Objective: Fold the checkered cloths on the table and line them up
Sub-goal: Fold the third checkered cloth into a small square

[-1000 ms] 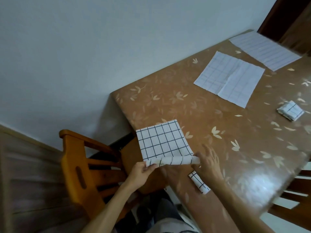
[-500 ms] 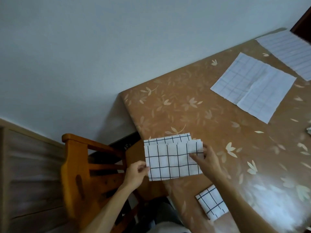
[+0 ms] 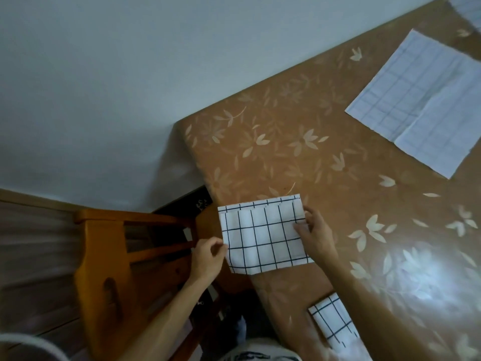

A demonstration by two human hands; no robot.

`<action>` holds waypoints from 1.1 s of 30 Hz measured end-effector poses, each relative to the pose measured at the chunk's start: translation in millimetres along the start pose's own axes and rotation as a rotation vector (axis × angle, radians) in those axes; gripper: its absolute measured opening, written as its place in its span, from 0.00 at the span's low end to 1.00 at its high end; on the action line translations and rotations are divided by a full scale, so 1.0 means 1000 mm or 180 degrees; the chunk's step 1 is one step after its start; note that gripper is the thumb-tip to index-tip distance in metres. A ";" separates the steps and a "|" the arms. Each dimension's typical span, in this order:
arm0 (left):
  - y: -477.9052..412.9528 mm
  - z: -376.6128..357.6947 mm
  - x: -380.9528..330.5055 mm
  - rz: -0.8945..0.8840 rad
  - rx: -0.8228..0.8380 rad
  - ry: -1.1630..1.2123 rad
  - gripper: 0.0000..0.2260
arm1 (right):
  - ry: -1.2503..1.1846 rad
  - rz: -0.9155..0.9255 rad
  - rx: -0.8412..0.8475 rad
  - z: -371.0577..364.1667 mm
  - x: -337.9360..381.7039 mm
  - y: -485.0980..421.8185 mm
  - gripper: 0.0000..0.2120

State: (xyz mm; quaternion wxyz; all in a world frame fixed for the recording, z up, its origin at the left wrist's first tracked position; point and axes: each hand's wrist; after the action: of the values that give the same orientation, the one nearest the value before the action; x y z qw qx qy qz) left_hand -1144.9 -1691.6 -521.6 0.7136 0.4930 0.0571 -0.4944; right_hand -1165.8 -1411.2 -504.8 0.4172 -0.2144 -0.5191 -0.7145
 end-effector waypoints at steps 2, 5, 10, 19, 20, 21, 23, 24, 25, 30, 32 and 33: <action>-0.002 0.002 0.000 0.0017 0.0020 0.0224 0.04 | -0.0076 0.0011 -0.0045 -0.002 0.000 -0.004 0.21; -0.003 0.007 -0.003 -0.0020 0.0141 0.0449 0.02 | -0.0025 0.0062 -0.0193 -0.002 0.002 -0.006 0.21; -0.008 0.009 -0.002 -0.0158 0.0059 0.0557 0.04 | 0.0114 0.0092 -0.0402 -0.001 0.006 -0.009 0.22; -0.004 0.011 -0.007 0.0110 0.0342 0.1038 0.12 | 0.0044 -0.0020 -0.0575 -0.010 0.014 -0.017 0.21; -0.003 0.011 -0.006 0.0133 0.0408 0.1127 0.15 | 0.0075 0.0047 -0.0606 -0.011 0.015 -0.017 0.20; -0.001 0.012 -0.004 0.0144 0.0493 0.1228 0.18 | 0.0090 0.0102 -0.0643 -0.012 0.016 -0.017 0.20; 0.001 0.011 0.003 0.0176 0.0643 0.1423 0.24 | 0.0101 0.0143 -0.0741 -0.013 0.016 -0.019 0.19; 0.002 0.010 0.007 0.0182 0.0687 0.1475 0.26 | 0.0110 0.0138 -0.0794 -0.014 0.015 -0.020 0.19; 0.003 0.009 0.010 0.0172 0.0689 0.1482 0.26 | 0.0113 0.0140 -0.0841 -0.015 0.014 -0.022 0.19; 0.004 0.004 0.006 0.0114 0.0438 0.1128 0.12 | 0.0702 0.0361 -0.1159 -0.018 0.008 -0.020 0.17; 0.003 0.003 0.001 0.0087 0.0424 0.1127 0.08 | 0.1570 0.0850 -0.1379 -0.023 0.005 -0.014 0.16; 0.003 0.003 -0.002 0.0087 0.0427 0.1135 0.08 | 0.1915 0.1112 -0.1338 -0.029 0.004 -0.010 0.16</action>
State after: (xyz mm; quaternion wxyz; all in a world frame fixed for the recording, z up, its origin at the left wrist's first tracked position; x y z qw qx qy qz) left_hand -1144.7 -1692.9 -517.0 0.6643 0.6200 0.1428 -0.3922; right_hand -1173.1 -1437.9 -518.2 0.6127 -0.1613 -0.1722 -0.7543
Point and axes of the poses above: each hand's wrist, its own y-axis away from the middle knuckle, its own z-axis out of the back of the hand, x = y × z, and after that the axes turned 9 degrees about x, right-handed
